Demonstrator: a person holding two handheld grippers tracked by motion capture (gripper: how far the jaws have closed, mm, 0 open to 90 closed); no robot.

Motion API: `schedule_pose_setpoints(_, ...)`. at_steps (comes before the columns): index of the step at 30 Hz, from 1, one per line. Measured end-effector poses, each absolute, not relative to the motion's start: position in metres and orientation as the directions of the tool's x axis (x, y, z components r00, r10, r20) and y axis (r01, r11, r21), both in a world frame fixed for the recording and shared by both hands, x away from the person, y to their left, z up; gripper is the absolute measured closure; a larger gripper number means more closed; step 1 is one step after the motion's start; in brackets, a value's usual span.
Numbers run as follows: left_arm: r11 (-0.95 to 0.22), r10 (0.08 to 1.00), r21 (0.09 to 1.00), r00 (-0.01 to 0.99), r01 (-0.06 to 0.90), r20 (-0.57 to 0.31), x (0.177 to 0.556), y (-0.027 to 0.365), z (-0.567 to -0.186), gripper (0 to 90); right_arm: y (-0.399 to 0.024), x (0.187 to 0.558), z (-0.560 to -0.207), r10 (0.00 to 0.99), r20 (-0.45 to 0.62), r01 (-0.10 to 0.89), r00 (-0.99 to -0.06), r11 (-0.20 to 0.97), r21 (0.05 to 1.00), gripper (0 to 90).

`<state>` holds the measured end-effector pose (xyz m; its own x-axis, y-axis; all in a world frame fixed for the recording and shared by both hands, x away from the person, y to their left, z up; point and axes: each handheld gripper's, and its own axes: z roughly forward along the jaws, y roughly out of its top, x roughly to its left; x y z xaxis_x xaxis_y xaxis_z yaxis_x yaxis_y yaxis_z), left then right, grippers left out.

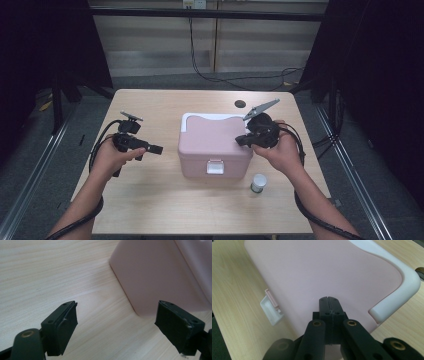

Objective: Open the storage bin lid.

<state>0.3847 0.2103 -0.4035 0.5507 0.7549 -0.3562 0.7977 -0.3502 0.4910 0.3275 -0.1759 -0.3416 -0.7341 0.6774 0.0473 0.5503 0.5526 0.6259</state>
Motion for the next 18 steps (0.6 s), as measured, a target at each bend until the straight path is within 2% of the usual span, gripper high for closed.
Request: schedule_pose_setpoints(18,-0.362,0.754,0.497,0.561,0.788,-0.34,0.398,0.182,-0.363,21.2,-0.175,0.328,-0.341,0.679,0.041,0.551,-0.733,0.557,0.621,90.0)
